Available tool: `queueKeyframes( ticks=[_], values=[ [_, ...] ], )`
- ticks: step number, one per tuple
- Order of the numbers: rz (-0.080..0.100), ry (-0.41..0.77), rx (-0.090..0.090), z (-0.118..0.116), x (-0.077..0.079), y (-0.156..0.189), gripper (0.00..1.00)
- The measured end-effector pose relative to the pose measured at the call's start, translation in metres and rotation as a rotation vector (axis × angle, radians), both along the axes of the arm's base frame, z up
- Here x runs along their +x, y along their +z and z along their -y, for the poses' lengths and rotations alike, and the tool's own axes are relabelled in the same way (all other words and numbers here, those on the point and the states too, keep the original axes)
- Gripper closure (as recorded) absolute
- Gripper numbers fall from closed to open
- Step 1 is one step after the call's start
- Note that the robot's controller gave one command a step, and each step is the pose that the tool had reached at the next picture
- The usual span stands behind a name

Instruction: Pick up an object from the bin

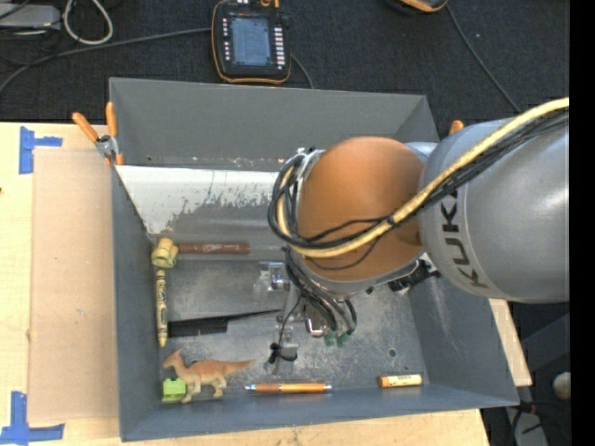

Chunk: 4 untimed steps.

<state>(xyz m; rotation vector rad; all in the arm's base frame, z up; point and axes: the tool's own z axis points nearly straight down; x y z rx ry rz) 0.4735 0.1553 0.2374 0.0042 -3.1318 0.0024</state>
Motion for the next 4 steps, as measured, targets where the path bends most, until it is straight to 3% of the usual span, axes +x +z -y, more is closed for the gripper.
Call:
queueKeyframes(
  ticks=[1, 2, 3, 4],
  values=[
    [0.008, -0.005, 0.001, 0.001, 0.002, 0.003, 0.0],
    [0.008, 0.185, 0.003, -0.034, 0.0, -0.121, 0.0],
    [0.014, 0.11, 0.003, -0.053, -0.003, -0.08, 0.0],
    [0.007, 0.295, 0.004, -0.074, -0.001, -0.138, 0.0]
  ],
)
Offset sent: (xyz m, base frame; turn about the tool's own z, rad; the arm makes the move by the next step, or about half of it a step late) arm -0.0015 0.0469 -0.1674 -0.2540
